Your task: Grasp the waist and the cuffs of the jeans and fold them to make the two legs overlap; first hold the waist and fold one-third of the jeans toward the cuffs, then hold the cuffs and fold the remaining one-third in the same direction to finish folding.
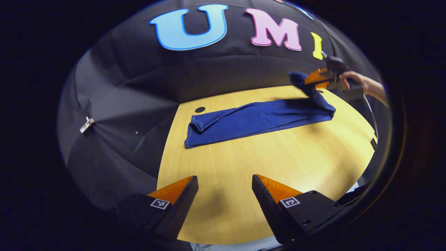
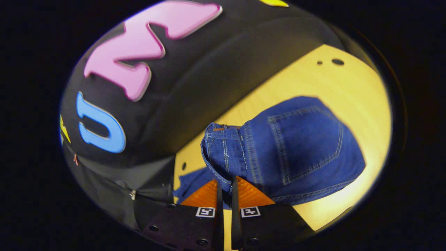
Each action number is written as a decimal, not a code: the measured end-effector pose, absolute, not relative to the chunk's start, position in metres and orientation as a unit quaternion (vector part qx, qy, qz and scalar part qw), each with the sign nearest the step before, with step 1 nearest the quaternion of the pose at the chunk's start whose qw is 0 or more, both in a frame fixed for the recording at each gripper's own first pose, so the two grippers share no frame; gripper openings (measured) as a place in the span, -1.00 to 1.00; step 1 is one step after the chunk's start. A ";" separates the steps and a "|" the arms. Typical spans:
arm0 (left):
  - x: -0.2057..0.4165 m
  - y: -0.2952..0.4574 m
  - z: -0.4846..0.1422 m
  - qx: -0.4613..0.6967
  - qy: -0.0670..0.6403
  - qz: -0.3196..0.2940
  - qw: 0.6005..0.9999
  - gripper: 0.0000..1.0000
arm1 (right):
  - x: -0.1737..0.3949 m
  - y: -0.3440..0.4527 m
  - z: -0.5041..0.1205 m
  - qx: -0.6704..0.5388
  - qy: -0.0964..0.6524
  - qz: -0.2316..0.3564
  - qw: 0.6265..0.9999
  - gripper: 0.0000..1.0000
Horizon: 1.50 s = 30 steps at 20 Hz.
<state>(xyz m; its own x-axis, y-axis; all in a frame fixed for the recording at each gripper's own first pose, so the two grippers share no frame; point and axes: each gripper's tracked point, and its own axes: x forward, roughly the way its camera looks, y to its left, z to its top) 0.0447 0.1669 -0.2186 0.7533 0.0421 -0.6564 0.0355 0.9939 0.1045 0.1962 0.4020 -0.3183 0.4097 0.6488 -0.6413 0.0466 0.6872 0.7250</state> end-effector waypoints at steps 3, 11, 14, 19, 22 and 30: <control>0.036 0.167 -0.225 -0.004 0.368 0.014 0.930 0.97 | 0.186 0.412 -0.353 0.340 0.516 0.185 0.764 -0.75; 0.045 0.176 -0.221 -0.128 0.361 0.029 0.923 0.94 | 0.182 0.399 -0.261 0.446 0.513 0.268 0.683 0.78; 0.100 0.189 -0.213 -0.154 0.369 0.028 0.916 0.94 | 0.144 0.360 -0.232 0.425 0.512 0.305 0.681 0.79; 0.203 0.242 -0.232 -0.180 0.449 0.052 0.874 0.94 | 0.119 0.259 -0.217 0.435 0.480 0.270 0.713 0.85; 0.228 0.271 -0.264 -0.158 0.505 0.083 0.845 0.92 | 0.105 0.201 -0.245 0.447 0.483 0.202 0.725 0.85; 0.247 0.282 -0.311 -0.061 0.605 0.059 0.792 0.85 | 0.067 0.116 -0.271 0.492 0.480 0.095 0.720 0.85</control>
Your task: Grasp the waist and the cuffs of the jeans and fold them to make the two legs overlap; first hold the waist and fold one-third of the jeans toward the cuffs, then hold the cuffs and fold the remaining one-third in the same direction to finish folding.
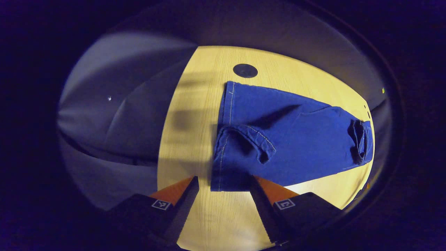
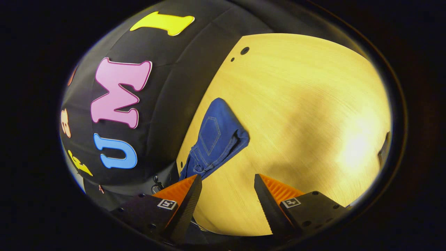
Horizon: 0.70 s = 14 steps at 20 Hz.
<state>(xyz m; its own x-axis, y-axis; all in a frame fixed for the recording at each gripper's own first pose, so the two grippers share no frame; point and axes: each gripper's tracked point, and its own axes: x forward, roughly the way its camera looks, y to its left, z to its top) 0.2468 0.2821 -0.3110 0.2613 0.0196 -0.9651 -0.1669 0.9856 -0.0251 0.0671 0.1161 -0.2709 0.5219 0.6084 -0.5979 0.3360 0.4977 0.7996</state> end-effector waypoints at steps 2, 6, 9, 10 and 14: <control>0.260 0.278 -0.318 -0.041 0.592 0.041 0.804 0.70 | 0.069 0.113 -0.270 0.486 0.480 0.093 0.725 0.86; 0.255 0.274 -0.314 -0.032 0.613 0.024 0.789 0.79 | 0.076 0.126 -0.259 0.484 0.484 0.108 0.721 0.85; 0.261 0.265 -0.317 -0.049 0.591 0.032 0.804 0.48 | 0.076 0.137 -0.252 0.474 0.488 0.125 0.722 0.85; 0.265 0.256 -0.318 -0.058 0.584 0.028 0.809 0.36 | 0.076 0.139 -0.249 0.473 0.490 0.130 0.721 0.85; 0.267 0.255 -0.314 -0.082 0.562 0.062 0.821 -0.58 | 0.075 0.136 -0.246 0.471 0.488 0.132 0.723 0.85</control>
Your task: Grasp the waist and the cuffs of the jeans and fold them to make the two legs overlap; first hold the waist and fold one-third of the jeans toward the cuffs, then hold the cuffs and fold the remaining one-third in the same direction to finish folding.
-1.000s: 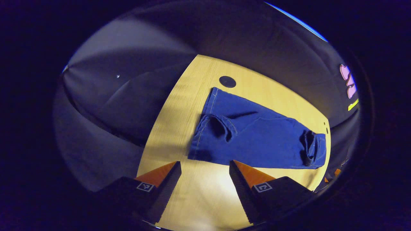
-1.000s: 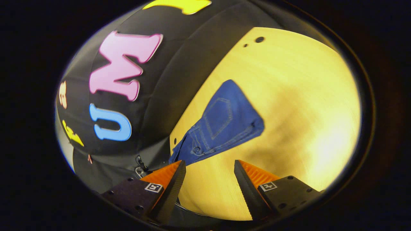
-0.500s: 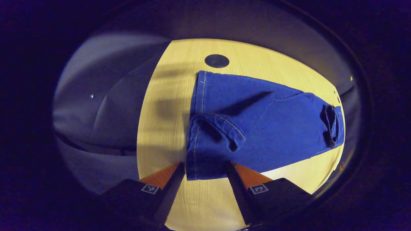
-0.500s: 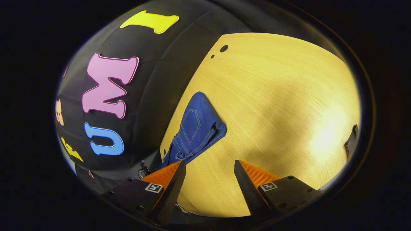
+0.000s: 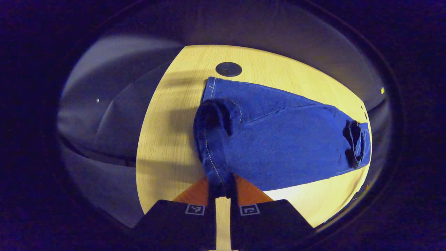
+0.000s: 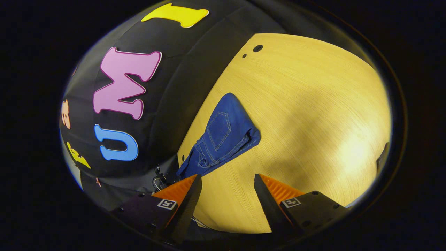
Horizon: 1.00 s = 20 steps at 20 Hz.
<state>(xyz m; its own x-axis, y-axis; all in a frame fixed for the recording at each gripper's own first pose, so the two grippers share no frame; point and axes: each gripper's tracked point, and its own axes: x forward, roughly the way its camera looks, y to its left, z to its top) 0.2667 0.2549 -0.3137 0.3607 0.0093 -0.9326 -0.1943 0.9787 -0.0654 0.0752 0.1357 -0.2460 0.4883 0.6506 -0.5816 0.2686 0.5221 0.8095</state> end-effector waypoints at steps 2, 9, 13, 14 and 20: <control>0.268 0.244 -0.311 -0.131 0.533 0.060 0.834 -0.67 | 0.074 0.131 -0.242 0.474 0.481 0.131 0.726 0.86; 0.295 0.147 -0.177 -0.261 0.367 -0.092 0.888 -0.72 | 0.071 0.107 -0.244 0.489 0.473 0.117 0.724 0.85; 0.303 0.042 -0.124 -0.218 0.339 -0.184 0.896 -0.72 | 0.075 0.104 -0.242 0.490 0.472 0.124 0.722 0.85; 0.303 0.015 -0.112 -0.211 0.332 -0.209 0.895 -0.72 | 0.076 0.103 -0.239 0.491 0.471 0.128 0.722 0.85; 0.295 -0.205 -0.097 -0.160 0.337 -0.346 0.861 -0.72 | 0.071 0.074 -0.237 0.486 0.462 0.129 0.731 0.86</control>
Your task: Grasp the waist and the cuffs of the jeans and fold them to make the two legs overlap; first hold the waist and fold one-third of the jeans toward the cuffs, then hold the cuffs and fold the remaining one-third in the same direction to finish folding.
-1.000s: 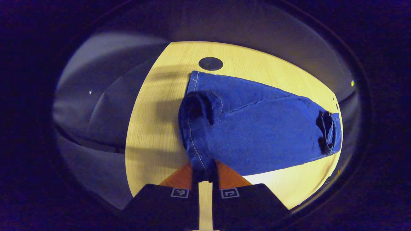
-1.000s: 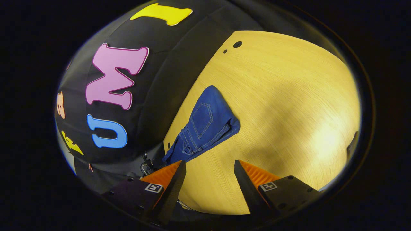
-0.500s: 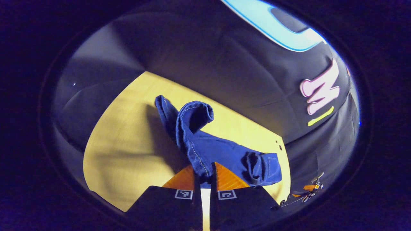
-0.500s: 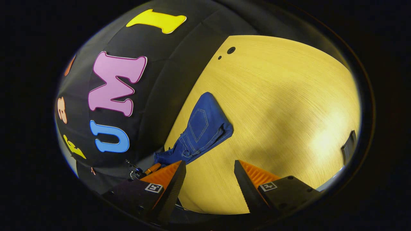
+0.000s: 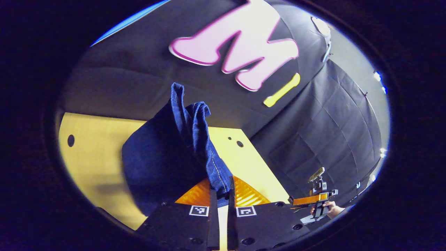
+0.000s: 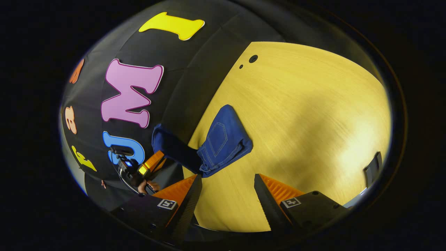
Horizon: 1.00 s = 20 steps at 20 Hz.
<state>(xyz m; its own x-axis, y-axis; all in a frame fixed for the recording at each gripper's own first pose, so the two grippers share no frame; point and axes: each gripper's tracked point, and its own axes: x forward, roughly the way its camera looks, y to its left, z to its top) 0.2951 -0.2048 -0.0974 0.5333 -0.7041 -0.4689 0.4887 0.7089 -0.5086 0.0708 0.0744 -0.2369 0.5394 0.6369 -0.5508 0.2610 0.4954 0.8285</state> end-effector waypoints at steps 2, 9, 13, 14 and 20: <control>0.289 -0.259 -0.145 -0.114 0.367 -0.353 0.853 -0.72 | 0.068 0.061 -0.236 0.483 0.462 0.128 0.733 0.86; 0.262 -0.282 -0.260 0.040 0.450 -0.226 0.863 0.17 | 0.083 -0.003 -0.245 0.419 0.453 0.113 0.779 0.85; 0.260 -0.283 -0.241 0.034 0.393 -0.164 0.904 1.00 | 0.106 -0.042 -0.256 0.310 0.416 0.094 0.849 0.92; 0.255 -0.278 -0.224 0.022 0.369 -0.150 0.917 0.99 | 0.113 -0.046 -0.250 0.287 0.401 0.098 0.864 0.93; 0.192 -0.216 -0.126 0.004 0.259 -0.094 0.961 0.96 | 0.153 -0.037 -0.170 0.165 0.270 0.144 0.937 0.94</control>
